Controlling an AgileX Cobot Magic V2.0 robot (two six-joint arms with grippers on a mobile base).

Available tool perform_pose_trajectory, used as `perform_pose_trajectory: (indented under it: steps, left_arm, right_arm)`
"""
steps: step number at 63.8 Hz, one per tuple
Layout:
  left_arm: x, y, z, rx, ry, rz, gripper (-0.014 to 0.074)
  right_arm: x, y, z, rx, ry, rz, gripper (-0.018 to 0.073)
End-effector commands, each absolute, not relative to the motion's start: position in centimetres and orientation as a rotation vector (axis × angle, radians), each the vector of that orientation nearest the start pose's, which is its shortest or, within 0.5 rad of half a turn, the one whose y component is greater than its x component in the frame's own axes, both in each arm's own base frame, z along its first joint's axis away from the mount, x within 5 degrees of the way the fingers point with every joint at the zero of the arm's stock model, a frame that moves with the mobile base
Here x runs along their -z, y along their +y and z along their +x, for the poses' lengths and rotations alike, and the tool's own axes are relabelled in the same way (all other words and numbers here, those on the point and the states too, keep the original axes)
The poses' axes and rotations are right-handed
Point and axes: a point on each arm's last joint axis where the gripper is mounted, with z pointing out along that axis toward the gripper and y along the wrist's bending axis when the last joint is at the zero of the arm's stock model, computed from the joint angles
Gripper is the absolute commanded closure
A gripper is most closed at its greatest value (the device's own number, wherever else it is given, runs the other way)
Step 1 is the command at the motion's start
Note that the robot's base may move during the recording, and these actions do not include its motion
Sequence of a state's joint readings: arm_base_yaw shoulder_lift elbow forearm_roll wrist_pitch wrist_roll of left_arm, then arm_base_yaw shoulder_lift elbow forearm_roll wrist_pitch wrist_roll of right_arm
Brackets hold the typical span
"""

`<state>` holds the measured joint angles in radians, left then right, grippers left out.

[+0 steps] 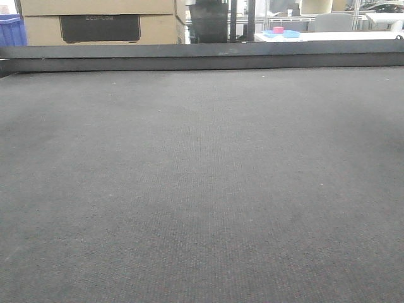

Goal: Place valve from conveyor to right shelf box
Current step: 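Lift both held valves up off the conveyor belt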

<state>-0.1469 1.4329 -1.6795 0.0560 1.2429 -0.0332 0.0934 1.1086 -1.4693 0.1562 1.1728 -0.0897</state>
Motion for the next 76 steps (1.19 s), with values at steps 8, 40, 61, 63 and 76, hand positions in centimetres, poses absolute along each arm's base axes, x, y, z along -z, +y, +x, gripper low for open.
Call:
perform_pose_trajectory:
  steps: [8, 40, 61, 63, 76]
  left_arm:
    - [-44.8, -3.9, 27.8, 0.017, 2.426, 0.136, 0.0708]
    - [-45.2, -3.9, 28.3, 0.025, 2.357, 0.135, 0.0708]
    - [-46.1, -4.1, 29.0, 0.039, 2.229, 0.132, 0.0708]
    - [-46.1, -4.1, 29.0, 0.039, 2.229, 0.132, 0.0708]
    - [-46.1, -4.1, 29.1, 0.039, 2.226, 0.132, 0.0708]
  right_arm:
    - [-47.4, 3.0, 18.9, -0.193, 2.185, -0.204, 0.0711]
    - [-47.4, 3.0, 18.9, -0.192, 2.182, -0.203, 0.0711]
    - [-48.1, 3.0, 19.4, -0.189, 2.088, -0.185, 0.0711]
    - [-48.1, 3.0, 19.4, -0.189, 2.088, -0.185, 0.0711]
    - [-48.1, 3.0, 19.4, -0.189, 2.089, -0.186, 0.0711]
